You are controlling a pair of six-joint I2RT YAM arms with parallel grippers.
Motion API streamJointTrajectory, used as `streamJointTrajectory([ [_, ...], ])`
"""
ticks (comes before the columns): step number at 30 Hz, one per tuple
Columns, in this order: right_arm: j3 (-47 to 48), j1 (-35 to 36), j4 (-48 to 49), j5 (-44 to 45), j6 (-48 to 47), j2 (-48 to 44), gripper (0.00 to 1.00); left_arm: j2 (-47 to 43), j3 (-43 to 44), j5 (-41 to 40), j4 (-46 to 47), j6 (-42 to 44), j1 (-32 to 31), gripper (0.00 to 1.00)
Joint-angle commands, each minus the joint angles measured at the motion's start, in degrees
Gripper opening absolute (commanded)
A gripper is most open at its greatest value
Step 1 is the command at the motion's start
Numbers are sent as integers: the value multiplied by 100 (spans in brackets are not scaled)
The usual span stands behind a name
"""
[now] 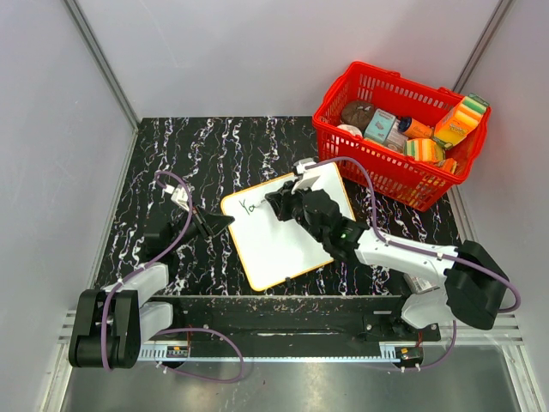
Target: Write a sentence on the whiteboard
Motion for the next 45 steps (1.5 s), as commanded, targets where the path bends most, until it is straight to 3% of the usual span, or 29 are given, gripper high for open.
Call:
streamJointTrajectory([
  [1, -133, -38, -73, 52, 26, -146, 0, 25, -59, 101, 203, 371, -17, 0],
  [45, 157, -91, -3, 527, -141, -84, 0, 8, -68, 92, 203, 371, -26, 0],
])
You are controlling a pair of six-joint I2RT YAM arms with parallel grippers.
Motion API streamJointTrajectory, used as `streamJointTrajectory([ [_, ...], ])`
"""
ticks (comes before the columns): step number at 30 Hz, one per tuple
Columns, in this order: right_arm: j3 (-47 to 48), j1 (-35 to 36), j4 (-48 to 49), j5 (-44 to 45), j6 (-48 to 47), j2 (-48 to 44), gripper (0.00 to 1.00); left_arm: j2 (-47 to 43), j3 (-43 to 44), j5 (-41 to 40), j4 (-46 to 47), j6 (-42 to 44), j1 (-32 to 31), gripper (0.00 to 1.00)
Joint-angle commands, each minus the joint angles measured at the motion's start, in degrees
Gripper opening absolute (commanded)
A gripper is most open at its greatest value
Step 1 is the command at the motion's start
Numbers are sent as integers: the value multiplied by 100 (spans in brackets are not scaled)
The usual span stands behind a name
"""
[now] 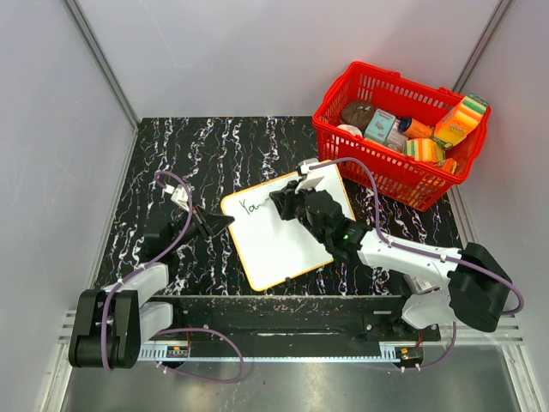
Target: Write a sentence on the whiteboard
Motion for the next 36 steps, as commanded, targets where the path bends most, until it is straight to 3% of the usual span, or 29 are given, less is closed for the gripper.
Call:
streamJointTrajectory([
  [1, 279, -82, 12, 217, -145, 82, 0, 8, -66, 99, 199, 379, -26, 0],
  [36, -239, -91, -164, 14, -40, -226, 0, 8, -57, 90, 199, 379, -26, 0],
])
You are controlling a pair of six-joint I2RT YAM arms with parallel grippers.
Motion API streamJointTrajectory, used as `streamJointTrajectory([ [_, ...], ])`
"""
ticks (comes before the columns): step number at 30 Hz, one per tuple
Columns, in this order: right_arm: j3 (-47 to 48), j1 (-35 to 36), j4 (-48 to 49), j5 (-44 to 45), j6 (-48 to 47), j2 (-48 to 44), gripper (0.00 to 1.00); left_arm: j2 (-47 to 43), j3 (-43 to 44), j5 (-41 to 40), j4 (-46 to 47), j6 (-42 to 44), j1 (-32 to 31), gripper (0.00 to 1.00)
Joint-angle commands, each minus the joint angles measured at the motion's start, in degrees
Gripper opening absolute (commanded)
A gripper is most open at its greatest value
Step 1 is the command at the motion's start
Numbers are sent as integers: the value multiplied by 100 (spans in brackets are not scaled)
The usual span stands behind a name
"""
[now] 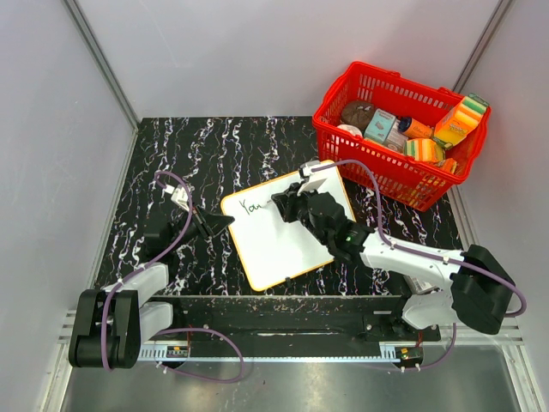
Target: Write a sentence on the whiteboard
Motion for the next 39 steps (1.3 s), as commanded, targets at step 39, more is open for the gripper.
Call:
streamJointTrajectory([
  [39, 362, -368, 252, -182, -5, 138, 0, -36, -66, 84, 181, 379, -26, 0],
])
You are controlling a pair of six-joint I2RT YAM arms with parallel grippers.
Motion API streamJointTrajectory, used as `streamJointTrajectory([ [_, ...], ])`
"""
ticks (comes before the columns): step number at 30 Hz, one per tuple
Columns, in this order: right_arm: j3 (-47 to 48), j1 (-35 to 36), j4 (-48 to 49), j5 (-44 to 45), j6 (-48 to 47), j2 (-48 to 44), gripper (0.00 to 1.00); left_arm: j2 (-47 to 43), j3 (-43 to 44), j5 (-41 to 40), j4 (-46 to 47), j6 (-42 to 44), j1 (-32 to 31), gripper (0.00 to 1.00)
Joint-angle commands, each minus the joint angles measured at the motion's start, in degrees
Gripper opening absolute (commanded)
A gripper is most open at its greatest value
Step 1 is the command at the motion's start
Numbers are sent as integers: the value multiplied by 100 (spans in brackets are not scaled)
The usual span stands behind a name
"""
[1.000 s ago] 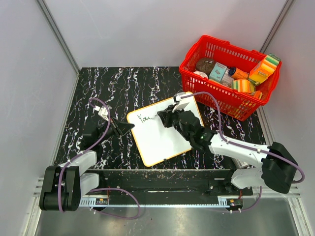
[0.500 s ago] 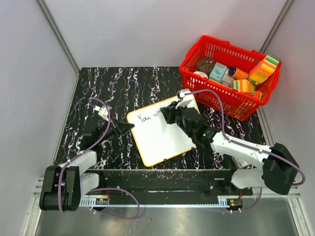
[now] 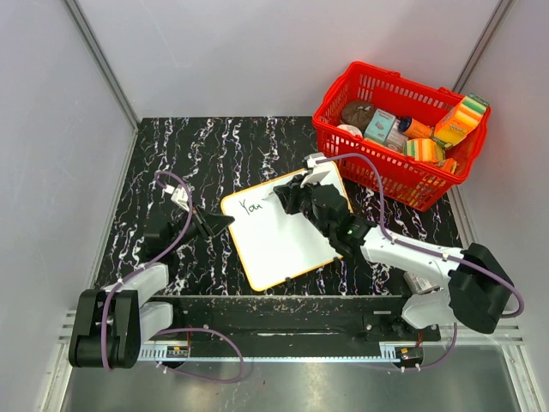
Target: Write a sentence on the whiteboard
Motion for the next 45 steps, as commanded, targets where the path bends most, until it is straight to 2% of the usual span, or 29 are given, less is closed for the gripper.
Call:
streamJointTrajectory([
  [1, 187, -31, 212, 122, -7, 95, 0, -27, -66, 81, 164, 386, -17, 0],
  [18, -120, -31, 239, -212, 28, -151, 0, -27, -66, 64, 155, 395, -26, 0],
  [30, -252, -31, 371, -1, 99, -626, 0, -18, -65, 64, 164, 386, -26, 0],
  [45, 73, -40, 186, 307, -42, -169, 0, -1, -66, 81, 173, 377, -26, 0],
])
